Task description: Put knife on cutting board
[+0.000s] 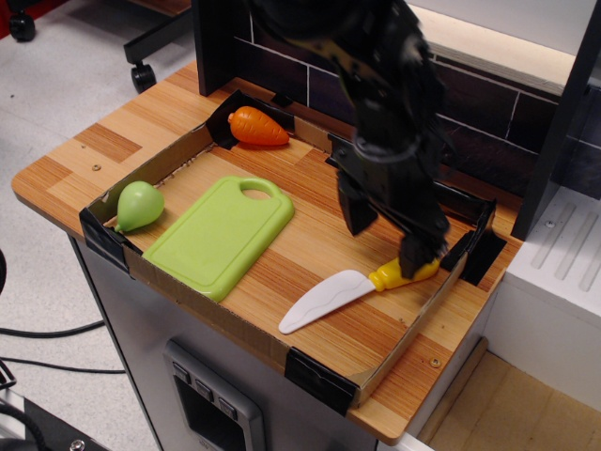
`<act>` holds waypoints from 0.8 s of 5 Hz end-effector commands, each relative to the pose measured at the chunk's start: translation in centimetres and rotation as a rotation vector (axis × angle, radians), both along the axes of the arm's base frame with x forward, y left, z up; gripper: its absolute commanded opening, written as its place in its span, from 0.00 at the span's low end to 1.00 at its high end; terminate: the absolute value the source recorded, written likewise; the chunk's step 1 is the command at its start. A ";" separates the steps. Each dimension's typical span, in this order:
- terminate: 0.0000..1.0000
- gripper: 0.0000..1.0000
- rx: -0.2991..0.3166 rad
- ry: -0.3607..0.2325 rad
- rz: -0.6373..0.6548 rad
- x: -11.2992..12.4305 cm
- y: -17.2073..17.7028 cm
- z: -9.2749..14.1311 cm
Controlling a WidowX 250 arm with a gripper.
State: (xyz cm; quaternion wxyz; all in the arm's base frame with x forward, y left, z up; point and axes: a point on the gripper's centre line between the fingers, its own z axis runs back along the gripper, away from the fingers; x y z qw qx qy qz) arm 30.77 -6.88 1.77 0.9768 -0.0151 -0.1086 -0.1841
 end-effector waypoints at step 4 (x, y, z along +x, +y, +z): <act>0.00 0.00 -0.096 0.056 -0.057 -0.2 -1.2 0.1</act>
